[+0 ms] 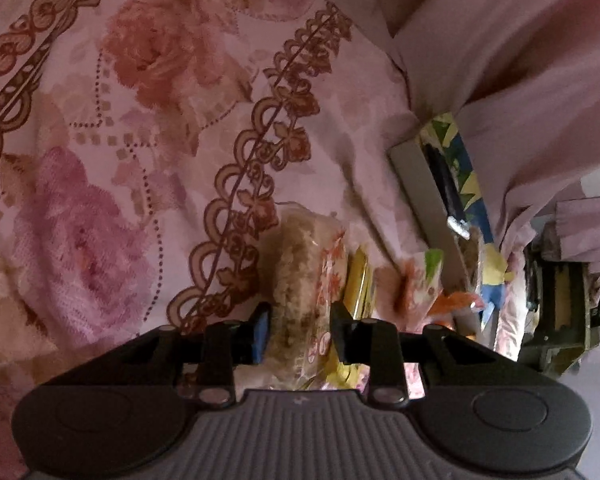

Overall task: Organize snacks
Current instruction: 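Lift the rice cracker bag and green sausage stick toward the box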

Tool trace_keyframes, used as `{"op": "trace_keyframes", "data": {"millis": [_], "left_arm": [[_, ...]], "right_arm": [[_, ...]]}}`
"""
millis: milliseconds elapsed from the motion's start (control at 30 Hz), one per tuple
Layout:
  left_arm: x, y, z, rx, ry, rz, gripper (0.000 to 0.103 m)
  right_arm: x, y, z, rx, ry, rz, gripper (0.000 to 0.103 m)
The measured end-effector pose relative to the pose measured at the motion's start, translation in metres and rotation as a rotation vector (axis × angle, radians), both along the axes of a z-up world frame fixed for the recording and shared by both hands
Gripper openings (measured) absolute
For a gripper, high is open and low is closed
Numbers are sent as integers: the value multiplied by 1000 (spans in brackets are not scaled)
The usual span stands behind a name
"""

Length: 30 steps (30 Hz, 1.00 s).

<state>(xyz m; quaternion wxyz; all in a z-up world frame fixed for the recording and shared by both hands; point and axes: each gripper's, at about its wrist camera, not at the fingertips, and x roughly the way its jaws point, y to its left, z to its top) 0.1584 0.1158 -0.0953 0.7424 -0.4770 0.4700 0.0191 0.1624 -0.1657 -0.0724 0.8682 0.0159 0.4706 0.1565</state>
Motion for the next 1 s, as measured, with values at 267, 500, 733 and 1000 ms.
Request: {"op": "trace_keyframes", "data": {"millis": [267, 500, 733, 1000], "left_arm": [[8, -18, 24, 129, -147, -102, 27], [22, -45, 27, 206, -189, -231, 27], [23, -46, 21, 231, -149, -219, 21], [20, -47, 25, 253, -137, -207, 20]], "right_arm": [[4, -2, 2, 21, -7, -16, 39], [3, 2, 0, -12, -18, -9, 36], [3, 4, -1, -36, -15, 2, 36], [-4, 20, -3, -172, -53, 70, 26]]}}
